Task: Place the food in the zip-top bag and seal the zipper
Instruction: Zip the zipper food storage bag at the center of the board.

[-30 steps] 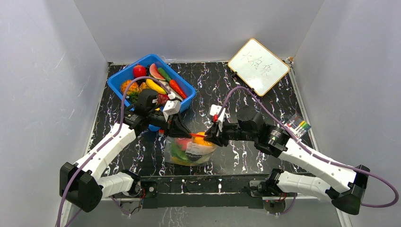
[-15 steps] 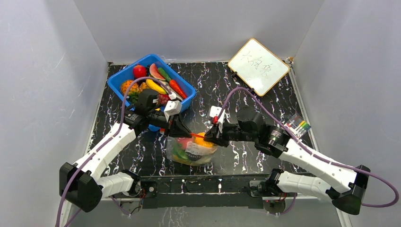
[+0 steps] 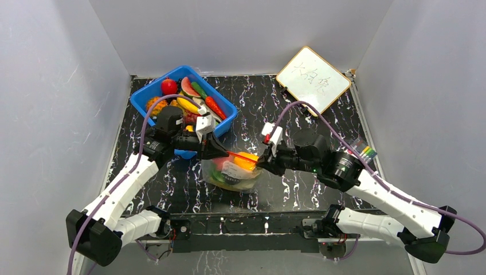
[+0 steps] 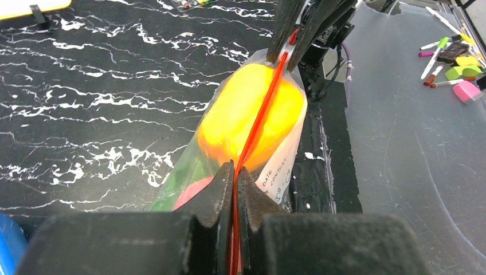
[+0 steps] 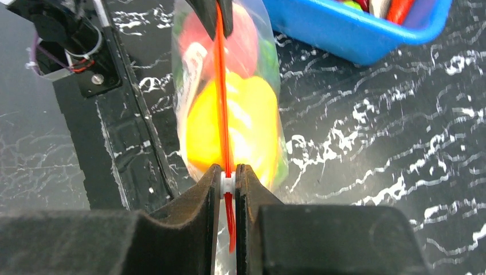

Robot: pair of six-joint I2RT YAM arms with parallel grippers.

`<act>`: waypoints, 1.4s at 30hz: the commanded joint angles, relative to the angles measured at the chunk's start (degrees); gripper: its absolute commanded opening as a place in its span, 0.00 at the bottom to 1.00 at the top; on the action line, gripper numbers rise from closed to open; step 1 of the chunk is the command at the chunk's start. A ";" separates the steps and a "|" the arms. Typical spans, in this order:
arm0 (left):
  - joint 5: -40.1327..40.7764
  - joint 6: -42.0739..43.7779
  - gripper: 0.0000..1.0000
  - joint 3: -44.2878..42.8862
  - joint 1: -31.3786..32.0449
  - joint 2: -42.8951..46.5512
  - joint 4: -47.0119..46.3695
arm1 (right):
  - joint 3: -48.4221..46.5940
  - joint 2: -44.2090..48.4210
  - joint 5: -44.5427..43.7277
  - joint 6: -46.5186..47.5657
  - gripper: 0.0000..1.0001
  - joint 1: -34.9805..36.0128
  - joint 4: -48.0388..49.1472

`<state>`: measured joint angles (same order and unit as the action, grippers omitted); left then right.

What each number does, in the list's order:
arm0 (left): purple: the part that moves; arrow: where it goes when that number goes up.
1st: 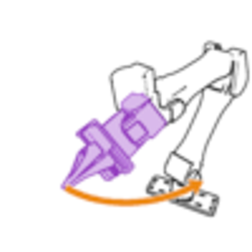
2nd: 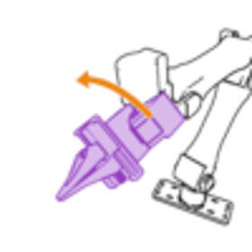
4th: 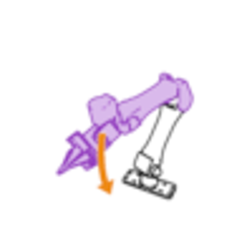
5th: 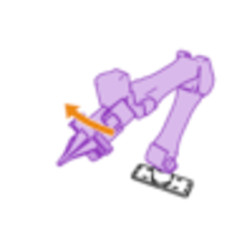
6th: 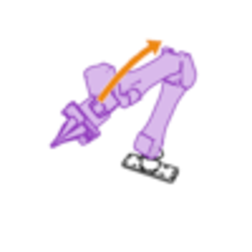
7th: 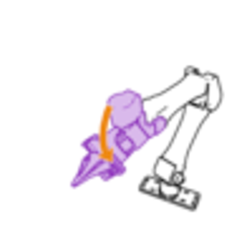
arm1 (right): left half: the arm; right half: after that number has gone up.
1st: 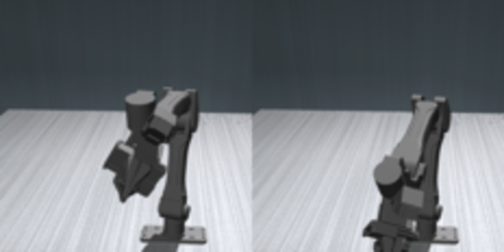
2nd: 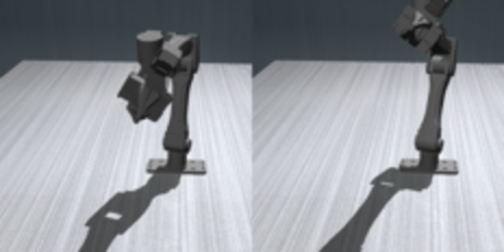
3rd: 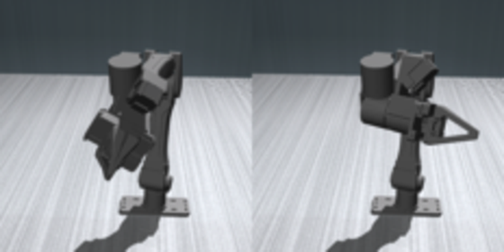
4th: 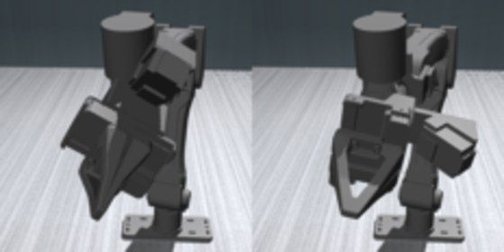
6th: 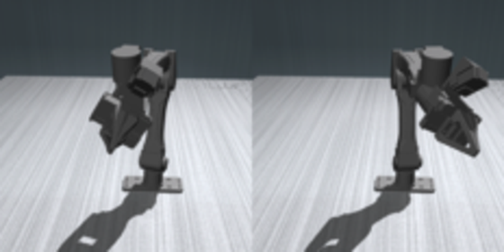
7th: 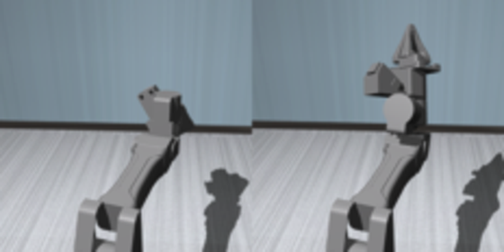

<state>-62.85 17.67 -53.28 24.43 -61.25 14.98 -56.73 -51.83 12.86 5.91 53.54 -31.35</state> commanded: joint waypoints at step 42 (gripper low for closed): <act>17.98 -24.36 0.98 0.99 -2.17 6.03 -11.47 | 10.55 10.33 -54.24 -21.92 0.00 -0.31 6.07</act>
<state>-54.06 -1.83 -51.53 22.44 -56.99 2.94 -49.43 -42.98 -33.36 -19.46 53.52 -35.11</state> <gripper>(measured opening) 0.983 0.099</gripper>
